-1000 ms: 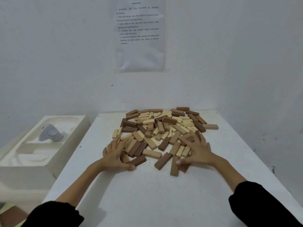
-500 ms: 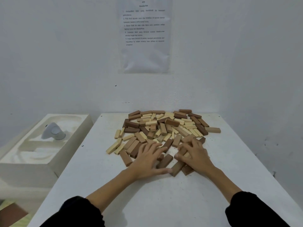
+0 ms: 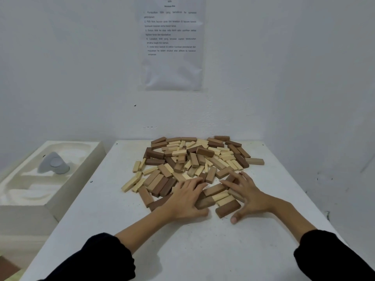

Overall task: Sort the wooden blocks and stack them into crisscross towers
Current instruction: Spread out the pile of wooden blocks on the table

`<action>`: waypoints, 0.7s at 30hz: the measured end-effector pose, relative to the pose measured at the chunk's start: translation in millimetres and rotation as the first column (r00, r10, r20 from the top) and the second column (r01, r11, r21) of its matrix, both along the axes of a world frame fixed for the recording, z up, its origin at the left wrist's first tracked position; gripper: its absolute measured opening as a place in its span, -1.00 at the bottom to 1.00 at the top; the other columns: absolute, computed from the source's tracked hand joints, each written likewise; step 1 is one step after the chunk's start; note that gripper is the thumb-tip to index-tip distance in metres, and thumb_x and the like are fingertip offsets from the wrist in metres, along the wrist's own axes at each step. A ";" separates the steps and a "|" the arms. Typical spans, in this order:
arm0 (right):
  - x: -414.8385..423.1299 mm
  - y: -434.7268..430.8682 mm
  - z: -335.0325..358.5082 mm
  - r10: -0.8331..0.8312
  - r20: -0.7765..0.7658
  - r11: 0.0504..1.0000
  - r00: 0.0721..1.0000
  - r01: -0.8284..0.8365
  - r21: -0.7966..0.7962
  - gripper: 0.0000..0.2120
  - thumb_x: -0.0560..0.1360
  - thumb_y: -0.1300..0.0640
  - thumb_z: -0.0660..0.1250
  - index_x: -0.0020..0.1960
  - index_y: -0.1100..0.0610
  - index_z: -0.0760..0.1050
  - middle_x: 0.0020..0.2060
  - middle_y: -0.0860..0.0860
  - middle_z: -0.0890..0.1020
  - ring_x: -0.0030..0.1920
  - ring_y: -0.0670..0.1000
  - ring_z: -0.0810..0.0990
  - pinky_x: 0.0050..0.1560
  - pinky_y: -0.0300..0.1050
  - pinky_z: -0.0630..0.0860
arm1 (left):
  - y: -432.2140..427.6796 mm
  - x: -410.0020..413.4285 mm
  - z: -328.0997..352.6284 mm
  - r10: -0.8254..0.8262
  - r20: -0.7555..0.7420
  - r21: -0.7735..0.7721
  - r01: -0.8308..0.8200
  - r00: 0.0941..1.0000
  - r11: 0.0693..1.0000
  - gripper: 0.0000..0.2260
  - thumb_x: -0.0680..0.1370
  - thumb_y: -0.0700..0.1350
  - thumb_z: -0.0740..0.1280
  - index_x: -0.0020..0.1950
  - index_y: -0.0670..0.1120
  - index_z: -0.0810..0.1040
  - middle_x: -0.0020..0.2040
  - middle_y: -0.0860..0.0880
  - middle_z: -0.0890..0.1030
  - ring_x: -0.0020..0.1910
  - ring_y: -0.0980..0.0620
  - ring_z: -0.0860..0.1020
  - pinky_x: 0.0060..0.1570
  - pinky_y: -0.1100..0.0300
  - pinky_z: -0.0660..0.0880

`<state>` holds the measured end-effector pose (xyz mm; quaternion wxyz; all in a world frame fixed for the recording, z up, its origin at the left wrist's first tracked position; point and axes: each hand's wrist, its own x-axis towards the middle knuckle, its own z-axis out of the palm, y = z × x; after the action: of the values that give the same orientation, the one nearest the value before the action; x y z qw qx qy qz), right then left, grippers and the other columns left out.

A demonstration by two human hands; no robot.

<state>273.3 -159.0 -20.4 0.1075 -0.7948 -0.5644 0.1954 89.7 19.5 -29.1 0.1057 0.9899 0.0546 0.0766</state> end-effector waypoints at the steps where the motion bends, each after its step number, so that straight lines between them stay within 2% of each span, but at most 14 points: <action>1: -2.2 0.8 -2.2 0.030 0.029 1.000 0.999 -0.030 -0.002 0.14 -0.05 -0.59 0.29 0.41 -0.37 -0.12 0.42 -0.30 -0.29 0.44 0.02 -0.43 0.43 0.17 -0.22 | -4.8 1.0 -0.5 -0.010 0.009 0.012 0.010 1.000 1.000 -0.11 0.30 0.46 -0.01 0.50 -0.04 0.16 0.48 0.00 0.17 0.42 0.04 0.13 0.36 0.13 -0.05; 2: -3.7 1.7 -3.8 0.042 0.039 0.999 0.998 -0.043 0.017 0.12 -0.02 -0.57 0.31 0.41 -0.37 -0.12 0.39 -0.37 -0.28 0.44 0.00 -0.43 0.43 0.15 -0.21 | -9.6 2.7 -1.4 -0.018 0.013 0.030 0.017 1.000 0.999 -0.08 0.30 0.50 0.00 0.50 -0.05 0.16 0.47 0.01 0.17 0.42 0.04 0.12 0.36 0.14 -0.05; 4: -5.4 1.7 -4.3 0.020 0.029 0.993 0.999 -0.023 0.118 -0.01 0.05 -0.54 0.33 0.39 -0.37 0.02 0.39 -0.43 -0.08 0.47 -0.08 -0.32 0.45 0.11 -0.10 | -15.8 7.1 -5.4 -0.015 0.030 0.073 0.013 0.999 0.997 -0.07 0.30 0.53 0.02 0.48 -0.05 0.18 0.44 0.01 0.19 0.40 0.03 0.14 0.37 0.11 0.01; 6: -7.9 -1.1 -4.7 -0.024 0.062 0.974 0.998 0.010 0.226 -0.11 0.09 -0.52 0.33 0.35 -0.28 0.19 0.32 -0.37 0.16 0.44 -0.16 -0.11 0.43 0.05 0.09 | -16.7 11.1 -8.9 0.000 0.075 0.096 -0.007 0.997 0.995 -0.12 0.32 0.53 0.00 0.43 -0.05 0.26 0.37 0.00 0.24 0.35 0.01 0.20 0.33 0.09 0.12; 9: -11.5 -3.1 -6.6 -0.077 0.116 0.954 0.990 0.040 0.296 -0.16 0.12 -0.53 0.32 0.29 -0.16 0.30 0.22 -0.29 0.30 0.26 -0.22 0.13 0.26 -0.05 0.26 | -15.5 15.4 -8.8 -0.009 0.102 0.138 -0.005 0.995 0.990 -0.18 0.34 0.50 -0.01 0.36 -0.07 0.34 0.26 0.00 0.30 0.23 0.01 0.27 0.24 0.10 0.23; 13: -12.8 -2.8 -6.5 -0.073 0.125 0.945 0.989 0.028 0.327 -0.25 0.15 -0.51 0.33 0.20 -0.13 0.32 0.12 -0.27 0.37 0.17 -0.25 0.23 0.11 -0.14 0.29 | -19.5 23.1 -11.1 -0.040 0.155 0.226 0.004 0.987 0.974 -0.28 0.37 0.44 0.06 0.19 -0.13 0.43 0.14 -0.04 0.39 0.08 -0.02 0.36 0.09 0.06 0.37; 17: -14.1 -3.9 -7.0 -0.132 0.073 0.908 0.989 0.091 0.408 -0.36 0.20 -0.39 0.40 0.14 -0.13 0.30 -0.03 -0.30 0.33 0.07 -0.26 0.28 0.04 -0.14 0.37 | -15.0 25.6 -9.0 -0.063 0.202 0.214 0.019 0.977 0.977 -0.40 0.40 0.36 0.15 0.18 -0.10 0.38 0.02 0.00 0.43 -0.04 0.01 0.37 -0.01 0.07 0.41; 19: -15.2 -4.0 -7.4 -0.132 0.080 0.905 0.988 0.087 0.416 -0.38 0.23 -0.37 0.37 0.20 -0.22 0.26 -0.02 -0.31 0.35 0.06 -0.21 0.29 0.04 -0.10 0.39 | -11.9 23.8 -8.1 -0.067 0.208 0.207 0.023 0.976 0.978 -0.41 0.42 0.33 0.16 0.21 -0.10 0.37 -0.02 0.01 0.45 -0.08 0.03 0.36 -0.03 0.08 0.42; 21: -15.8 -3.2 -8.3 -0.122 0.141 0.922 0.982 0.059 0.382 -0.31 0.27 -0.41 0.28 0.34 -0.25 0.21 0.04 -0.28 0.40 0.07 -0.14 0.29 0.03 -0.11 0.39 | -10.8 20.7 -7.1 -0.060 0.198 0.201 0.019 0.978 0.979 -0.37 0.43 0.35 0.15 0.29 -0.11 0.36 0.00 0.02 0.46 -0.06 0.04 0.37 -0.01 0.11 0.40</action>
<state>257.6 -162.1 -28.7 0.2203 -0.7981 -0.5607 0.0132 110.4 8.8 -36.2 0.0132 0.9834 0.0159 0.1804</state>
